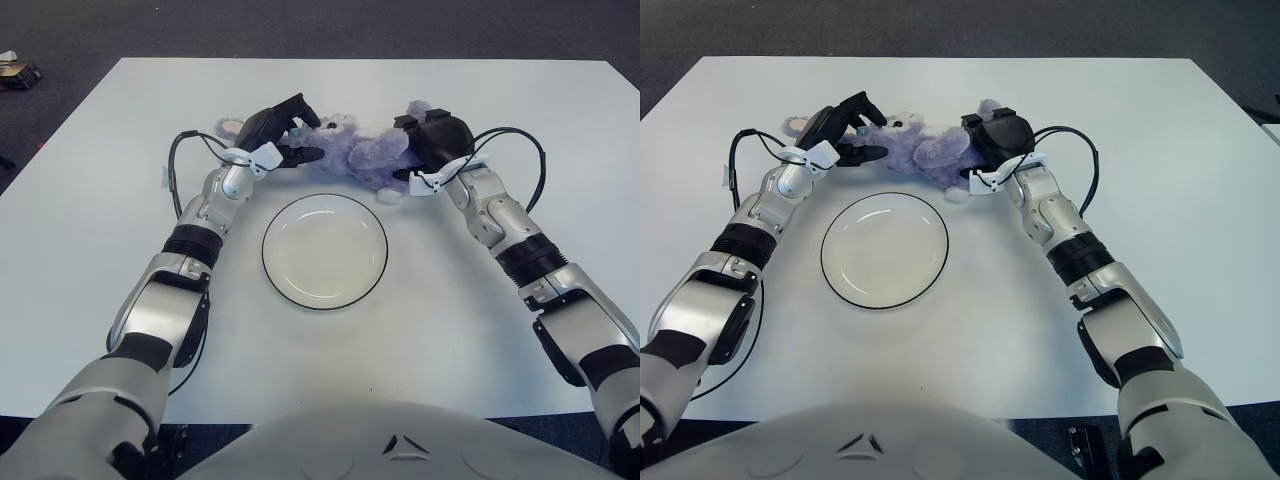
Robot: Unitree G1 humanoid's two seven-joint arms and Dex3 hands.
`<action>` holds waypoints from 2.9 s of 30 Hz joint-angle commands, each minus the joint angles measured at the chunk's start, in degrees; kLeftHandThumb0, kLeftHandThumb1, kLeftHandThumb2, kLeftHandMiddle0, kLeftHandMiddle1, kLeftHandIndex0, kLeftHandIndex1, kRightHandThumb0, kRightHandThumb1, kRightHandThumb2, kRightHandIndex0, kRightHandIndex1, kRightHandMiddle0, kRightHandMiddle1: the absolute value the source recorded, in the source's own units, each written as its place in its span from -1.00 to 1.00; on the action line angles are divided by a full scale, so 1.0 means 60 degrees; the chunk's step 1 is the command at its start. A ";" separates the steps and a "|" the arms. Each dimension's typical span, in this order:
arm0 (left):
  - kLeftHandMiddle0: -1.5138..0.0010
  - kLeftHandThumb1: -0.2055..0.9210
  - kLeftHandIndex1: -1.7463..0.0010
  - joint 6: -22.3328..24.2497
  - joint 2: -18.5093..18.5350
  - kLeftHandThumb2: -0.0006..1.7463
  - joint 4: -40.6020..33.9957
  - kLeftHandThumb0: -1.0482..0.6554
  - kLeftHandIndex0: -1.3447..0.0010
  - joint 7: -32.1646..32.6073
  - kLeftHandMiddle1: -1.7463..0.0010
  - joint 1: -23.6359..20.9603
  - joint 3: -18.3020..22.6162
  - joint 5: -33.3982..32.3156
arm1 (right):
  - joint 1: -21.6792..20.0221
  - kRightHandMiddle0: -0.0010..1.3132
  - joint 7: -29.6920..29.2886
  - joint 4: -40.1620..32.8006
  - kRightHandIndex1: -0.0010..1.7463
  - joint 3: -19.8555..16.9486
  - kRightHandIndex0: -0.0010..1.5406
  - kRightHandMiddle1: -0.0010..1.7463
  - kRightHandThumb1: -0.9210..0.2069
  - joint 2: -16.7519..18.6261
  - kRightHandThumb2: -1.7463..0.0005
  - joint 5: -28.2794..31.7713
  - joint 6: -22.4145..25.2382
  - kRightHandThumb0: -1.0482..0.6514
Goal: Put the doll into the plate.
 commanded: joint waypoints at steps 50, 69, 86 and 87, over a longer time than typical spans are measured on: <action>0.36 1.00 0.60 -0.1398 0.1298 -0.18 0.1968 -0.46 0.60 0.3818 0.95 -0.0349 0.2650 -0.1094 | 0.0544 -0.39 -0.2045 -0.1108 1.00 -0.1903 -0.24 1.00 0.06 -0.0827 -0.51 0.0189 -0.0720 0.23; 0.28 1.00 0.57 0.0128 0.1427 -0.18 0.1976 -0.49 0.54 0.4091 0.95 -0.0419 0.2874 -0.1238 | 0.1196 -0.42 -0.0664 -0.3232 1.00 -0.2701 0.17 1.00 -0.47 -0.0541 -0.05 0.0537 0.0241 -0.22; 0.36 1.00 0.57 0.0435 0.1387 -0.20 0.2439 -0.48 0.60 0.4119 1.00 -0.0563 0.2912 -0.1431 | 0.1971 -0.39 -0.0004 -0.4656 1.00 -0.3189 0.19 1.00 -0.43 -0.0243 -0.08 0.0933 0.0429 -0.23; 0.36 1.00 0.57 0.0457 0.1394 -0.20 0.2510 -0.48 0.60 0.4107 1.00 -0.0594 0.2882 -0.1407 | 0.2104 -0.39 -0.0010 -0.4807 1.00 -0.3220 0.19 1.00 -0.43 -0.0245 -0.08 0.1169 0.0132 -0.23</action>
